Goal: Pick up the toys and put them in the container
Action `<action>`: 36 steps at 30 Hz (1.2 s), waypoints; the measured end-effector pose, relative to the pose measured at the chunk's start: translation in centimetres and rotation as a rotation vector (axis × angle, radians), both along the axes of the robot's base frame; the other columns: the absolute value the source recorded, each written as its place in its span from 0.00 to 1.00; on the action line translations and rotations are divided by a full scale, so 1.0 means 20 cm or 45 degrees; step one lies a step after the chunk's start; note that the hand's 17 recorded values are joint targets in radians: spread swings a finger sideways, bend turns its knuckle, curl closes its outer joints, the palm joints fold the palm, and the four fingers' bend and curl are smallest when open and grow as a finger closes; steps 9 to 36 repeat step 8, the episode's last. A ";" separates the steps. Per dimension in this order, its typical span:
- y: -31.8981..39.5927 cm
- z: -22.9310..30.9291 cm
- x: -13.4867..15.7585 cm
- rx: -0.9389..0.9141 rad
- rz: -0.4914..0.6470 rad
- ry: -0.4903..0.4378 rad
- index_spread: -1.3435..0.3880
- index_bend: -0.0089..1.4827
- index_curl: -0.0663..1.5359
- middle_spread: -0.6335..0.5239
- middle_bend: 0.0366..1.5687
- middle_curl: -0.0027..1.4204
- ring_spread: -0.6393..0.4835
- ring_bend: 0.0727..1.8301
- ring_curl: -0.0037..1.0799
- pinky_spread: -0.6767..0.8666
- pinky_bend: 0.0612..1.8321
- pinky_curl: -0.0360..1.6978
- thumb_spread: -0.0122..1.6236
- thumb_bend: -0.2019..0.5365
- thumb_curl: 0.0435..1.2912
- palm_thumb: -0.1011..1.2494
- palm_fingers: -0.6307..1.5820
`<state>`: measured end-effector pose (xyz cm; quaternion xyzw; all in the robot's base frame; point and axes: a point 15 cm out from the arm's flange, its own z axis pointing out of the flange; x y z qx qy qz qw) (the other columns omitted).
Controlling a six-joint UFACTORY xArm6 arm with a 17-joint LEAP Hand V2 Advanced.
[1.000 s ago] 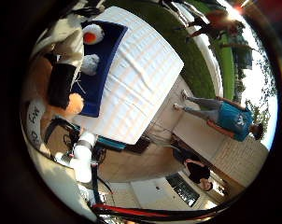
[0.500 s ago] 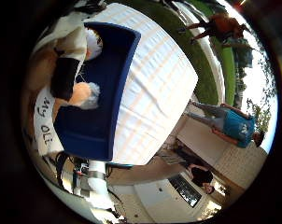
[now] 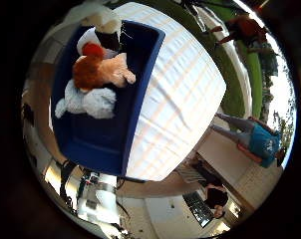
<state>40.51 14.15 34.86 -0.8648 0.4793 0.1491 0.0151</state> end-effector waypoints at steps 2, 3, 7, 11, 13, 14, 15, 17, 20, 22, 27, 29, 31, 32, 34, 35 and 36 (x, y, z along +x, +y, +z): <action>-0.01 0.07 -0.07 0.008 0.005 -0.037 0.50 0.09 0.31 0.60 0.06 0.23 0.86 0.18 0.28 0.76 0.31 0.32 0.72 0.24 0.36 0.68 0.23; -0.01 0.11 -0.11 0.012 0.009 -0.054 0.50 0.10 0.30 0.60 0.06 0.22 0.85 0.17 0.28 0.76 0.31 0.32 0.72 0.24 0.36 0.68 0.23; -0.01 0.20 -0.31 0.017 0.034 -0.094 0.52 0.11 0.27 0.60 0.07 0.21 0.85 0.17 0.28 0.76 0.29 0.30 0.71 0.24 0.35 0.68 0.26; -0.02 0.21 -0.35 0.012 0.031 -0.095 0.52 0.11 0.27 0.60 0.07 0.21 0.85 0.17 0.28 0.76 0.29 0.30 0.71 0.24 0.35 0.68 0.26; -0.02 0.21 -0.35 0.012 0.031 -0.095 0.52 0.11 0.27 0.60 0.07 0.21 0.85 0.17 0.28 0.76 0.29 0.30 0.71 0.24 0.35 0.68 0.26; -0.02 0.21 -0.35 0.012 0.031 -0.095 0.52 0.11 0.27 0.60 0.07 0.21 0.85 0.17 0.28 0.76 0.29 0.30 0.71 0.24 0.35 0.68 0.26; -0.02 0.21 -0.35 0.012 0.031 -0.095 0.52 0.11 0.27 0.60 0.07 0.21 0.85 0.17 0.28 0.76 0.29 0.30 0.71 0.24 0.35 0.68 0.26; -0.02 0.21 -0.35 0.012 0.031 -0.095 0.52 0.11 0.27 0.60 0.07 0.21 0.85 0.17 0.28 0.76 0.29 0.30 0.71 0.24 0.35 0.68 0.26; -0.02 0.21 -0.35 0.012 0.031 -0.095 0.52 0.11 0.27 0.60 0.07 0.21 0.85 0.17 0.28 0.76 0.29 0.30 0.71 0.24 0.35 0.68 0.26; -0.02 0.21 -0.35 0.012 0.031 -0.095 0.52 0.11 0.27 0.60 0.07 0.21 0.85 0.17 0.28 0.76 0.29 0.30 0.71 0.24 0.35 0.68 0.26; -0.02 0.21 -0.35 0.012 0.031 -0.095 0.52 0.11 0.27 0.60 0.07 0.21 0.85 0.17 0.28 0.76 0.29 0.30 0.71 0.24 0.35 0.68 0.26; -0.02 0.21 -0.35 0.012 0.031 -0.095 0.52 0.11 0.27 0.60 0.07 0.21 0.85 0.17 0.28 0.76 0.29 0.30 0.71 0.24 0.35 0.68 0.26; -0.02 0.21 -0.35 0.012 0.031 -0.095 0.52 0.11 0.27 0.60 0.07 0.21 0.85 0.17 0.28 0.76 0.29 0.30 0.71 0.24 0.35 0.68 0.26; -0.02 0.21 -0.35 0.012 0.031 -0.095 0.52 0.11 0.27 0.60 0.07 0.21 0.85 0.17 0.28 0.76 0.29 0.30 0.71 0.24 0.35 0.68 0.26; -0.02 0.21 -0.35 0.012 0.031 -0.095 0.52 0.11 0.27 0.60 0.07 0.21 0.85 0.17 0.28 0.76 0.29 0.30 0.71 0.24 0.35 0.68 0.26; -0.02 0.21 -0.35 0.012 0.031 -0.095 0.52 0.11 0.27 0.60 0.07 0.21 0.85 0.17 0.28 0.76 0.29 0.30 0.71 0.24 0.35 0.68 0.26; -0.02 0.21 -0.35 0.012 0.031 -0.095 0.52 0.11 0.27 0.60 0.07 0.21 0.85 0.17 0.28 0.76 0.29 0.30 0.71 0.24 0.35 0.68 0.26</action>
